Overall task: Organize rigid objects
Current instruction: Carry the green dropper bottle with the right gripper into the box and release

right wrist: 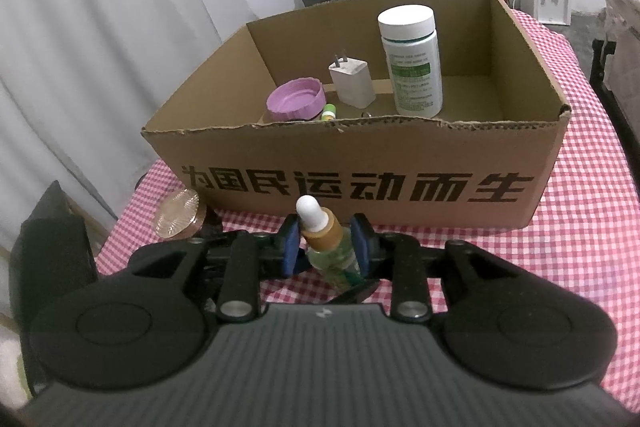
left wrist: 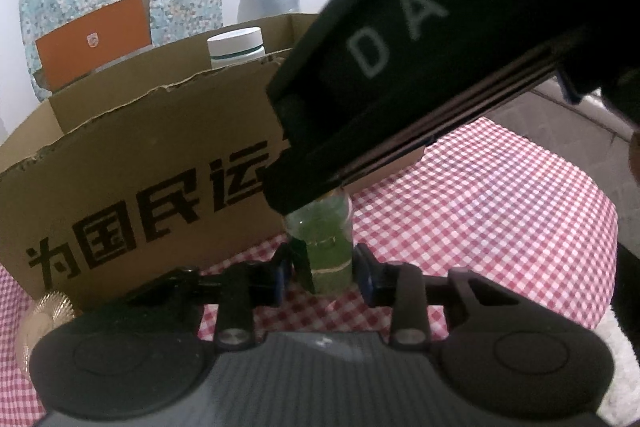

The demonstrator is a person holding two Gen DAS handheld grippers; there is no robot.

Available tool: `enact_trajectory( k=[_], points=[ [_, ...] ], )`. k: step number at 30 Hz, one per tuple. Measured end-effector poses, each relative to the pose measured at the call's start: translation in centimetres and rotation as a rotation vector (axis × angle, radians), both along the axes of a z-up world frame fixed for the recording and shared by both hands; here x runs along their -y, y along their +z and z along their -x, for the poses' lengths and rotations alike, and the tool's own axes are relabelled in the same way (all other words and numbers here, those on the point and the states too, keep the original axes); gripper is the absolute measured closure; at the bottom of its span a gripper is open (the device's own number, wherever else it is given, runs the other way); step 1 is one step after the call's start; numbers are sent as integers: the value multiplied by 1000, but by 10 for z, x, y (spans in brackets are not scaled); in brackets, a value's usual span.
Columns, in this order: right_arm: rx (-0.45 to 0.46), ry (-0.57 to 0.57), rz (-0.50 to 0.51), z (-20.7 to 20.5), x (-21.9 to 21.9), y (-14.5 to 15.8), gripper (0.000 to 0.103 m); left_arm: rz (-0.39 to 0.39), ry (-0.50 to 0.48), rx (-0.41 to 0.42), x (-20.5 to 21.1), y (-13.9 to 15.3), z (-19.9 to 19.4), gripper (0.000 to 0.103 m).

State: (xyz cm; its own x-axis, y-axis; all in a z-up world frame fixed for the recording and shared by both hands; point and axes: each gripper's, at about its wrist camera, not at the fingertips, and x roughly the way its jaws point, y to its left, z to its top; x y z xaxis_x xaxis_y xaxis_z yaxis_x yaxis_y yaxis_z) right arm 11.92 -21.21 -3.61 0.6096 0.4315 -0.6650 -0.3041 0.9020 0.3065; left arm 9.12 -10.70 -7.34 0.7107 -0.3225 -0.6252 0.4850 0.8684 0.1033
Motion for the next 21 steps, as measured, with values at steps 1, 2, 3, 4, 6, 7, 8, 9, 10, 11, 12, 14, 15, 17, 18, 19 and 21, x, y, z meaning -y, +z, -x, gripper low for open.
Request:
enact_trajectory(
  k=[1, 2, 3, 4, 6, 7, 8, 9, 10, 11, 12, 14, 15, 17, 18, 19, 21],
  points=[
    [1, 1, 0, -1, 1, 0, 75, 2, 2, 1, 1, 0, 0, 68],
    [0, 0, -5, -1, 2, -1, 75, 4, 5, 0, 1, 0, 0, 69],
    [-1, -3, -8, -1, 2, -1, 75, 5, 8, -2, 2, 1, 0, 69],
    [-2, -5, -8, -1, 3, -2, 76, 6, 10, -7, 3, 1, 0, 69],
    [-1, -16, -3, 3, 3, 0, 77, 8, 5, -11, 4, 4, 2, 70],
    [2, -18, 1, 5, 4, 2, 78, 12, 3, -6, 4, 7, 4, 70],
    [11, -19, 8, 9, 3, 5, 78, 15, -2, 3, 6, 12, 8, 70],
    [20, -19, 13, 13, 3, 9, 78, 19, -6, 11, 6, 17, 11, 70],
    [34, -17, 17, 17, 3, 16, 79, 24, -10, 21, 4, 24, 15, 70],
    [51, -13, 20, 22, 3, 23, 80, 30, -14, 30, 4, 31, 18, 70],
    [68, -8, 20, 26, 3, 30, 82, 39, -19, 41, 4, 39, 21, 70],
    [113, 5, 20, 34, 3, 52, 82, 66, -22, 69, 2, 60, 25, 70],
    [140, 12, 20, 36, 4, 62, 82, 85, -21, 77, 0, 70, 24, 70],
    [192, 27, 19, 39, 7, 83, 82, 127, -23, 90, -3, 90, 22, 70],
    [214, 35, 22, 38, 7, 94, 82, 136, -22, 100, -3, 99, 19, 70],
    [231, 42, 24, 37, 8, 102, 82, 138, -19, 113, -3, 107, 15, 70],
    [258, 61, 29, 29, 11, 119, 82, 141, -9, 130, -2, 121, 5, 70]
  ],
)
